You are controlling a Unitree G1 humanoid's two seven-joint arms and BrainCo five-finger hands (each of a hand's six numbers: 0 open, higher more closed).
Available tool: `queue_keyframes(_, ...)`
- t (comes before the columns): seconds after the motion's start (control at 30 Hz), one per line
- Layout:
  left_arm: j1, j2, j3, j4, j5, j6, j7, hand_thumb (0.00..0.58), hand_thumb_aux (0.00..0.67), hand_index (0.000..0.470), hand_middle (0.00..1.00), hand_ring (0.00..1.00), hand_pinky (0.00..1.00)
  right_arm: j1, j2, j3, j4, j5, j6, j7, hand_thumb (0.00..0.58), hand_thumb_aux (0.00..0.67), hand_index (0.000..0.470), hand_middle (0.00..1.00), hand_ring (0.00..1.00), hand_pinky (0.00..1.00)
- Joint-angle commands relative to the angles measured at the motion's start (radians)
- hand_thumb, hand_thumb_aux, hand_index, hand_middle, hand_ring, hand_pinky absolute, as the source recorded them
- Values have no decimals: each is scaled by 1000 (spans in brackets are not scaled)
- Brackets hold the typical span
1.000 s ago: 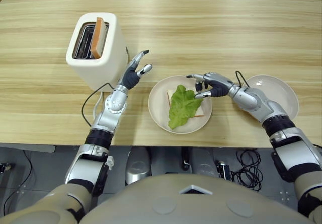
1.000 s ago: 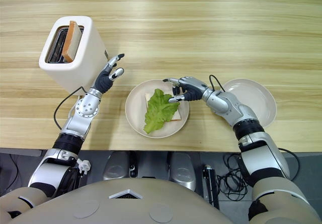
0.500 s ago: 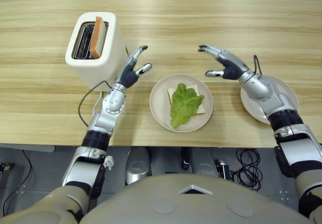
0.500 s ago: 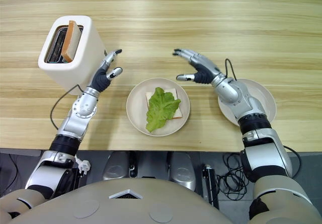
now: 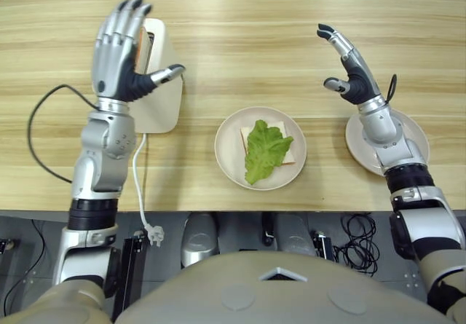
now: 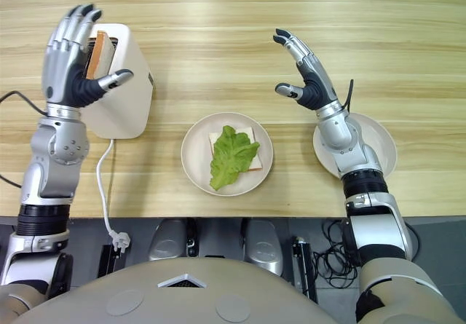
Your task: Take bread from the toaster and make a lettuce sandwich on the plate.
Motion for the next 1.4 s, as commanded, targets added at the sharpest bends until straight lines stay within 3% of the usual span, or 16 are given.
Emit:
queue_keyframes(0.03,-3,28,8,76,32,74,10,0,0,0,0,0,0,15,15,-10,8,11,3,4,0,0,0,0,0,0)
queue_keyframes(0.43,-44,50,-40,236,42,179,-5,0,0,0,0,0,0,22,21,0,48,-23,-10,-19,0,0,0,0,0,0)
queue_keyframes(0.73,-77,55,-90,307,30,183,-8,0,0,0,0,0,0,15,24,7,85,-58,-23,-44,0,0,0,0,0,0)
queue_keyframes(0.77,-79,55,-93,309,31,183,-7,377,273,188,0,0,0,14,22,7,86,-64,-24,-48,0,0,0,0,0,0)
queue_keyframes(0.8,-81,55,-96,309,31,182,-7,517,449,308,0,0,0,14,21,8,88,-65,-26,-50,0,0,0,0,0,0)
queue_keyframes(0.83,-82,55,-98,310,32,181,-5,570,583,400,0,0,0,14,21,8,90,-66,-28,-52,0,0,0,0,0,0)
queue_keyframes(0.87,-83,55,-100,308,32,180,-2,580,670,460,0,0,0,15,20,9,92,-67,-30,-54,0,0,0,0,0,0)
queue_keyframes(1.4,-113,51,-115,292,12,148,52,580,670,460,0,0,0,23,35,24,108,-81,-24,-71,0,0,0,0,0,0)
